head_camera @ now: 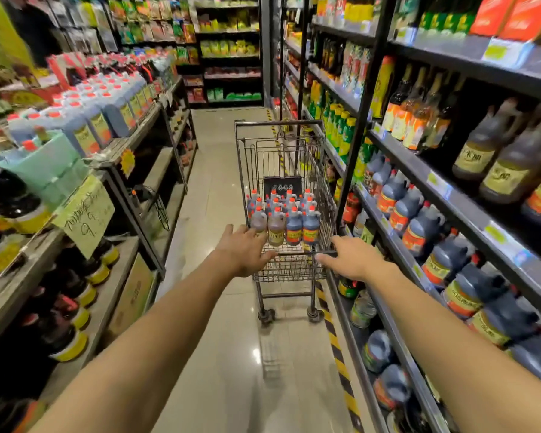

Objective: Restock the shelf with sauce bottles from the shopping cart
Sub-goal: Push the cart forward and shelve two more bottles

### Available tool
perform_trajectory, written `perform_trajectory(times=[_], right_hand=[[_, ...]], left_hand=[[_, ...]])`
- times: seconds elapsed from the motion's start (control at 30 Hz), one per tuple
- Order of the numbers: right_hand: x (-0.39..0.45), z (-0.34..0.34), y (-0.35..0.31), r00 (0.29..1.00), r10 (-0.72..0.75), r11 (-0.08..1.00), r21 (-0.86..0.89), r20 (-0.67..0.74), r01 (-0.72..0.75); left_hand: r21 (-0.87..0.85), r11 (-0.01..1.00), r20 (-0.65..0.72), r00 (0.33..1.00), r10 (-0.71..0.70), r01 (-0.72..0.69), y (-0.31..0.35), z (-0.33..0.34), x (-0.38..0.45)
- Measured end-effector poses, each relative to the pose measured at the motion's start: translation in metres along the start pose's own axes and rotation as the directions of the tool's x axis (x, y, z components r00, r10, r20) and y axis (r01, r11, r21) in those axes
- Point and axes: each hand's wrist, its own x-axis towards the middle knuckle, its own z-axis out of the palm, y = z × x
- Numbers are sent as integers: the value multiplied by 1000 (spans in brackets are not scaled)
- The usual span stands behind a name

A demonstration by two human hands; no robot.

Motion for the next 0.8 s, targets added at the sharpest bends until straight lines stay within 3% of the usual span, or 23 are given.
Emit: perform_trajectory(times=[0.23, 0.5, 0.8], right_hand=[[117, 0, 1, 999, -40, 999, -10, 36, 40], [260, 10, -4, 982, -2, 999, -42, 188, 10], [387, 39, 7, 959, 9, 997, 67, 282, -29]], left_hand=[[-38, 999, 47, 999, 3, -1, -33, 20, 103], [-141, 990, 157, 987, 32, -9, -87, 69, 241], [-114, 993, 271, 962, 47, -16, -134, 110, 363]])
